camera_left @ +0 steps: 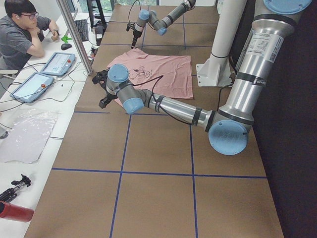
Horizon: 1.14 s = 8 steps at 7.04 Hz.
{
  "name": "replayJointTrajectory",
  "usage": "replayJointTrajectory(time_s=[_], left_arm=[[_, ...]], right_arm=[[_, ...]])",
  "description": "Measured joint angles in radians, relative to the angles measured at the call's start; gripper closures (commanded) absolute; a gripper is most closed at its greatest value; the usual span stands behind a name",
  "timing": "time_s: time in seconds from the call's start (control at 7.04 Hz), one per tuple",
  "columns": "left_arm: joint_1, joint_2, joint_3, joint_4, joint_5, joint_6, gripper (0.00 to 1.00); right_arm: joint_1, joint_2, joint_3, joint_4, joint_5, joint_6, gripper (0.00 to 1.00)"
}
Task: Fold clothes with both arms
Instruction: 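Move the right gripper down to the pink shirt's nearest sleeve and grasp it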
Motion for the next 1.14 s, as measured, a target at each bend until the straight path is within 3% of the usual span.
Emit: replayJointTrajectory(time_s=[0.43, 0.71, 0.85, 0.99, 1.14], left_arm=[[-0.001, 0.0, 0.001, 0.0, 0.0, 0.0, 0.0], [-0.001, 0.0, 0.002, 0.0, 0.0, 0.0, 0.0], [-0.001, 0.0, 0.002, 0.0, 0.0, 0.0, 0.0], [-0.001, 0.0, 0.001, 0.0, 0.0, 0.0, 0.0], [-0.001, 0.0, 0.001, 0.0, 0.0, 0.0, 0.0]], right_arm=[[-0.011, -0.006, -0.004, 0.0, -0.01, 0.0, 0.36], [-0.012, -0.007, -0.005, 0.0, -0.009, 0.001, 0.42], [-0.012, -0.008, -0.004, 0.001, -0.009, 0.001, 0.61], [-0.011, -0.009, -0.004, 0.001, -0.009, 0.002, 0.87], [-0.011, -0.01, -0.004, 0.001, -0.009, 0.004, 1.0]])
